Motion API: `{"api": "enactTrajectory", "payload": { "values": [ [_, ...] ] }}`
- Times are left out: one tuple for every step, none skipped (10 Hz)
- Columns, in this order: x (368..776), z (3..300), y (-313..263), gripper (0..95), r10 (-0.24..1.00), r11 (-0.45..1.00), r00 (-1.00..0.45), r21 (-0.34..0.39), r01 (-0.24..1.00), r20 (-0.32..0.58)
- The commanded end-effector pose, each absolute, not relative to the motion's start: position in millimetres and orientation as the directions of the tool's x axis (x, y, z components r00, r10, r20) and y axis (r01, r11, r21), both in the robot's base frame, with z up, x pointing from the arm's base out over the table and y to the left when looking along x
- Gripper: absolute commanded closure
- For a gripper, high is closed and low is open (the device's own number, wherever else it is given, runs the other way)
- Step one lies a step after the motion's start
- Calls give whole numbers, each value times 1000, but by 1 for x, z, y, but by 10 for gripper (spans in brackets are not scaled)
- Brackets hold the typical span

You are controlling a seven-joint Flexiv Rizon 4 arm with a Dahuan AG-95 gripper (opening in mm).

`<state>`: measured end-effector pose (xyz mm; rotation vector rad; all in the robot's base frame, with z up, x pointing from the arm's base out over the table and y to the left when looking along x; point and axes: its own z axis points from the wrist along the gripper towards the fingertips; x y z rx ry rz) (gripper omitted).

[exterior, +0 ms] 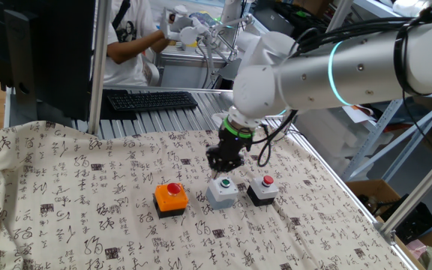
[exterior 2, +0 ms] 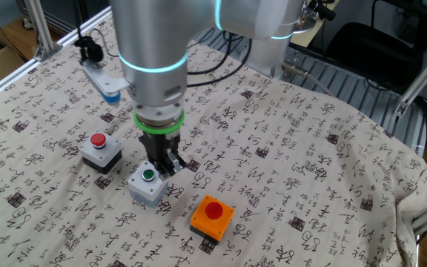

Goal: Press three buttons from left to right in sequence

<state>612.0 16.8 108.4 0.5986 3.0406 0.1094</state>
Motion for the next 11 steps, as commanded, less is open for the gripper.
{"api": "enactTrajectory", "payload": {
  "values": [
    [611,109,27,950,389,920,-921,70,386,-30],
    [611,109,33,950,397,916,-918,70,394,-28],
    [609,109,40,950,403,914,-915,64,401,-30],
    [608,109,47,950,410,912,-912,55,408,-35],
    [607,109,51,950,416,909,-909,57,413,-33],
    [606,108,58,950,424,905,-905,56,422,-35],
    [604,107,64,950,433,901,-901,59,430,-36],
    [603,106,69,950,438,898,-898,57,436,-38],
    [603,105,72,950,444,895,-895,60,442,-37],
    [602,104,75,950,448,893,-893,60,446,-38],
    [602,102,77,950,452,891,-891,61,449,-38]
  ]
}}
